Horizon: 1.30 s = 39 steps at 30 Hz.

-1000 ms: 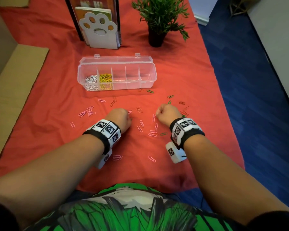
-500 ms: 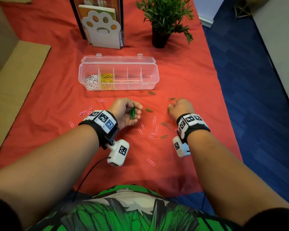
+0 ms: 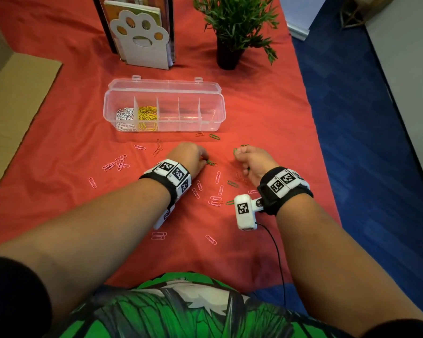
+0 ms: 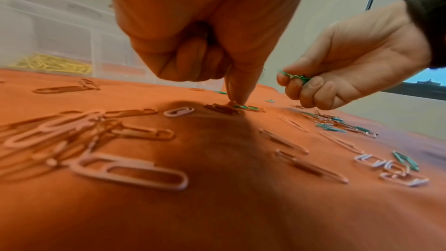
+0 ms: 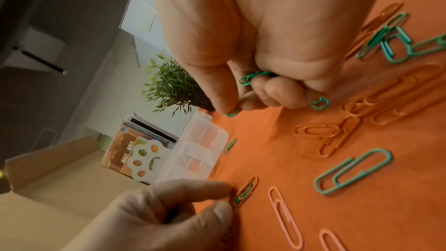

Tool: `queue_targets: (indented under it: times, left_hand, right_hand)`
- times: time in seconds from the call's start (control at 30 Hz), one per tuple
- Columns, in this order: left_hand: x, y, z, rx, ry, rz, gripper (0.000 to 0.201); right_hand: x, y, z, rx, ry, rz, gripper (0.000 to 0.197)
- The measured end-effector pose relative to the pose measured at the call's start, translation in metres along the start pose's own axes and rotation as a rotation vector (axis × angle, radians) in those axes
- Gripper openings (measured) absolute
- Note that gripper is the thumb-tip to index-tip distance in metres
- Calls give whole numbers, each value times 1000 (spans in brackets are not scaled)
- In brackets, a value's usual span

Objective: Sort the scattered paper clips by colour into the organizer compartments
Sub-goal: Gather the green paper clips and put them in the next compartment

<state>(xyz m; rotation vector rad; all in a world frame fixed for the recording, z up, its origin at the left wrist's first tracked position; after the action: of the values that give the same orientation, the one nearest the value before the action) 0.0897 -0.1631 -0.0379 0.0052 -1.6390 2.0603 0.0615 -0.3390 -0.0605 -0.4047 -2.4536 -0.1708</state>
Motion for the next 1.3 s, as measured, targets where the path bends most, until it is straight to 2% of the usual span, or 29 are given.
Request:
queue_targets:
  times: [0.23,0.37,0.43,0.5,0.63,0.7,0.8,0.97,1.07,1.17,1.3]
  left_hand:
    - [1,0,-9,33,-60,-12,21]
    - [2,3,-19,92,-129,-3,20]
    - [1,4,-22,113,-155,3,19]
    - [1,3,-23,125,-153,10,17]
    - [0,2,-12,138,-83,9,17]
    - [-1,4,-5,120,-51,11,20]
    - [-3,8,1,75,-22,2,23]
    - [-2,7,-4,-39,2,-26,19]
    - [0,7,-10,0,-23,-40,16]
    - [3,3,-14,131,-97,-20,16]
    - [11,-6,-32,215,-260,20,19]
  right_hand:
    - [7,0,-3,-228,142,-45,17]
    - [11,2,-6,-348,275,-140,43]
    - [10,2,-7,-363,271,-109,43]
    - [6,3,-7,-197,185,-31,30]
    - [-2,17,-14,625,-142,36,15]
    - [-2,28,-14,892,-301,44,15]
    - [-2,41,-9,1082,-428,26,28]
    - [0,45,-2,1245,-496,17,29]
    - [0,41,-3,1146,-427,-8,24]
    - [-1,37,-9,849,-352,-7,7]
    - [-9,36,-14,323,-162,-3,27]
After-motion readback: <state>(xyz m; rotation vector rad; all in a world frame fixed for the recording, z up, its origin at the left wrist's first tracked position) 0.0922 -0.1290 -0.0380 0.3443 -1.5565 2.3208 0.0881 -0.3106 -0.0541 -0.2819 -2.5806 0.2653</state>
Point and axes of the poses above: each hand's wrist, its own x-axis away from the middle knuckle, its own y-axis out of the palm, z = x × y, the point moved 3 cm from there along -x, towards the middle knuckle, and after that the axes turned 14 degrees about -x, right-handed, at the moved point
